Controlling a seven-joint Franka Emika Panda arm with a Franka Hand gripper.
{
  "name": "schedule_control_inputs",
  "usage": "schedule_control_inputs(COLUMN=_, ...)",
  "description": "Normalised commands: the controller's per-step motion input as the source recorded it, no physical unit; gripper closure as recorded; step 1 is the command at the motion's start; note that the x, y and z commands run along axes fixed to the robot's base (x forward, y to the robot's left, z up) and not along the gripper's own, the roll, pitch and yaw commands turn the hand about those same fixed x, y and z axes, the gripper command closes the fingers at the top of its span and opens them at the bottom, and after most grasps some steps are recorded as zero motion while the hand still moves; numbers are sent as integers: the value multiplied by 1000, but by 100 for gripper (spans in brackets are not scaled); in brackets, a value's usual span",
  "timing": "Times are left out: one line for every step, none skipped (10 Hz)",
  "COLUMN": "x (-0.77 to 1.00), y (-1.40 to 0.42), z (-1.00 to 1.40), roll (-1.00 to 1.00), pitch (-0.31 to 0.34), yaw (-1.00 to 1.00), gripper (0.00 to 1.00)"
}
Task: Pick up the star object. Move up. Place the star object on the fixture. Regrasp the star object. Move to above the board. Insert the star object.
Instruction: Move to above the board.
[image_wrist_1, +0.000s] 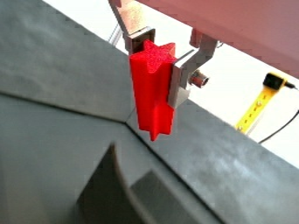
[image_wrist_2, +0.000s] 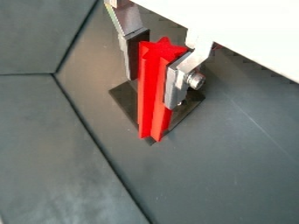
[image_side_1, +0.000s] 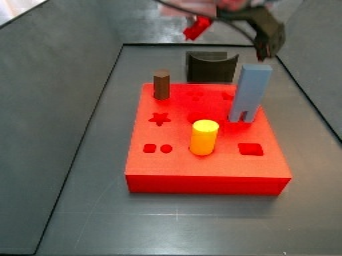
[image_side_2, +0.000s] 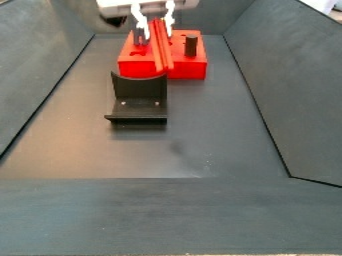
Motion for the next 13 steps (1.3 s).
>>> schedule_control_inputs(x=-241, y=-147, z=1000, roll=4, pitch=-120, yaw=4, gripper=100)
schedule_control_inputs(x=-226, y=-130, z=1000, roll=-1, pitch=-85, yaw=-27, gripper=100)
schedule_control_inputs(x=-215, y=-122, z=1000, roll=-3, pitch=-65, yaw=-42, gripper=100)
schedule_control_inputs(x=-155, y=-83, z=889, roll=-17, pitch=-20, yaw=-61, gripper=100)
schedule_control_inputs(x=-103, y=-46, z=713, roll=-30, pitch=16, yaw=-67, gripper=100)
schedule_control_inputs(x=-69, y=-30, z=539, roll=-37, pitch=52, yaw=-65, gripper=100)
schedule_control_inputs(x=-51, y=-27, z=367, roll=-37, pitch=80, yaw=-51, gripper=100)
schedule_control_inputs(x=-335, y=-1000, z=590, roll=-1000, pitch=-108, yaw=-206, gripper=100)
schedule_control_inputs(x=-332, y=-1000, z=566, roll=-1000, pitch=-112, yaw=-201, gripper=100)
schedule_control_inputs(x=-362, y=-1000, z=598, roll=-1000, pitch=-111, yaw=-204, gripper=100)
schedule_control_inputs(x=-375, y=-1000, z=587, roll=-1000, pitch=-104, yaw=-210, gripper=100)
schedule_control_inputs(x=-396, y=-1000, z=592, roll=-1000, pitch=-91, yaw=-224, gripper=100)
schedule_control_inputs(x=-413, y=-1000, z=601, roll=-1000, pitch=-77, yaw=-232, gripper=100)
